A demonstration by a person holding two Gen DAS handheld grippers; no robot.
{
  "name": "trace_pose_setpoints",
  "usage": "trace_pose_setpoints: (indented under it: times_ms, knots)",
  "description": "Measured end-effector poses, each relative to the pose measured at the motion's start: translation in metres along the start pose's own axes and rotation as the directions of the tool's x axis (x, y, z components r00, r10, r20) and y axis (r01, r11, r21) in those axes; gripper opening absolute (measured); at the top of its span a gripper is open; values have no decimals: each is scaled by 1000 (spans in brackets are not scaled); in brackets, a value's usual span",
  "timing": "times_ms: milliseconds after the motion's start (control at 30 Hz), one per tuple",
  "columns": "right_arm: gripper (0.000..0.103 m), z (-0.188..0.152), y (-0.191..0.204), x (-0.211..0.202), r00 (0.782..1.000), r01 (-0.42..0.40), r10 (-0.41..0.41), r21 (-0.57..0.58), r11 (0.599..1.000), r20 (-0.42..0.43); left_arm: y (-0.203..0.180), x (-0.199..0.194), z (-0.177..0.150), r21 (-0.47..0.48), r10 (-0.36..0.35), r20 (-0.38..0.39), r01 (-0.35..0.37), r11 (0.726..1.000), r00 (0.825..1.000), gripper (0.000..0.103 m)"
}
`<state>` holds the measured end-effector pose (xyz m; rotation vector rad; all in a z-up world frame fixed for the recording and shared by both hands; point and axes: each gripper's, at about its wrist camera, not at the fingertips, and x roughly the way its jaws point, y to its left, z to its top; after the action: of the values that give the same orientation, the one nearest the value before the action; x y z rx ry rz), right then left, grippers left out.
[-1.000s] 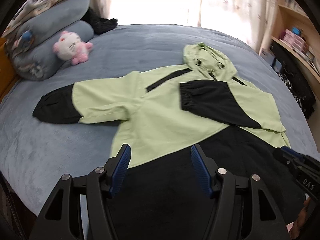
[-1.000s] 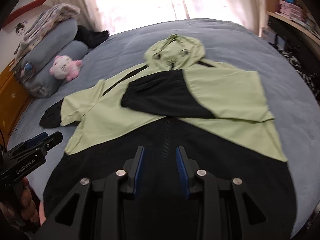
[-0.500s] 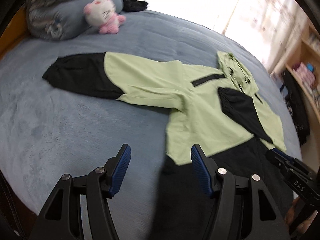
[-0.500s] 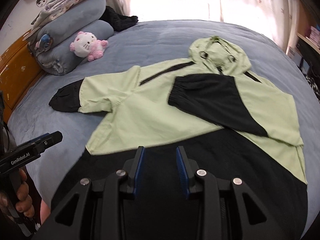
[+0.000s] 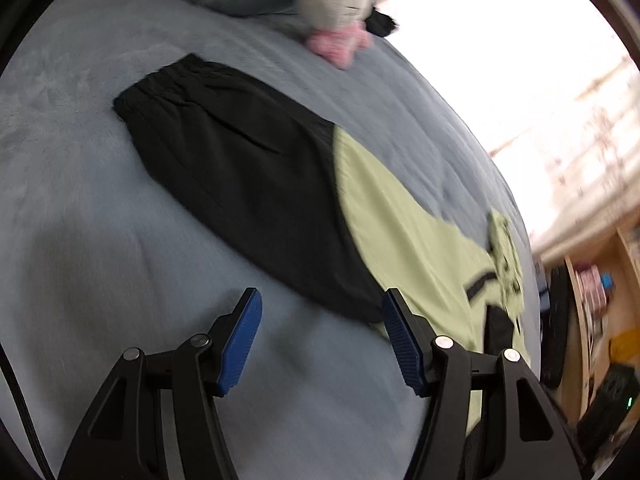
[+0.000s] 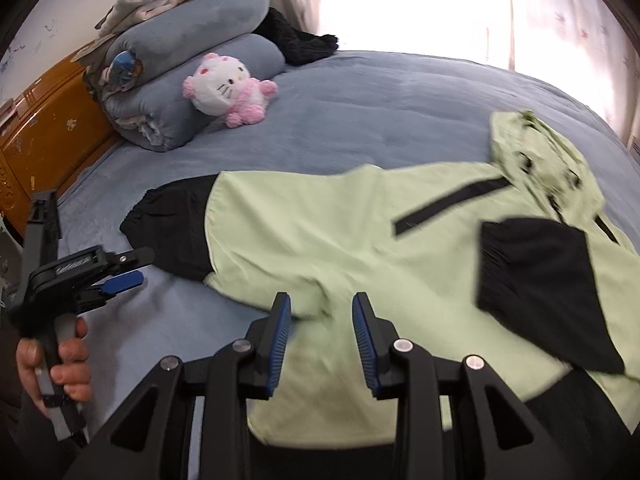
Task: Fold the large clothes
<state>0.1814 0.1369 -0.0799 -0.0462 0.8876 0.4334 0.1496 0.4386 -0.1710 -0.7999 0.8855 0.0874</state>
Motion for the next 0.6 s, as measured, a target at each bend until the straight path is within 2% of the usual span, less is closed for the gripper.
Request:
trace_pose_setpoints:
  times_ms: [67,167,333,367,400,433,533,600]
  knots:
    - [32,8,7,12,1000,-5,5,-11,1000,6,13,13,15,-27,8,-15,-8,1000,1000,61]
    - [32,19,15,30,1000,-15,15,-12,1000,7,28,31,32,-70,-23,-32,21,997,999,61]
    - [32,24,20,50,1000,-28,28,-8,1000,-7,32,43,43,-85,-24,16,25,996,1000,58]
    - [32,24,19,52,999,-31,31,-4,1000,-11,32,44,44,-90,-17,28,20,996,999,52]
    - [32,23,19,53,999,-34,34,0,999,-14,32,46,46,-92,16,58,-11,996,998,25]
    - [32,23,18,54,999,-37,37,4,999,-19,34,44,48,-90,50,72,-44,995,996,5]
    - [32,19,13,51,999,-44,44,9,999,-24,35,35,52,-110,76,127,-62,992,989,3]
    - [32,15,6,44,999,-42,42,13,999,-17,13,21,52,-58,133,194,-124,991,972,1]
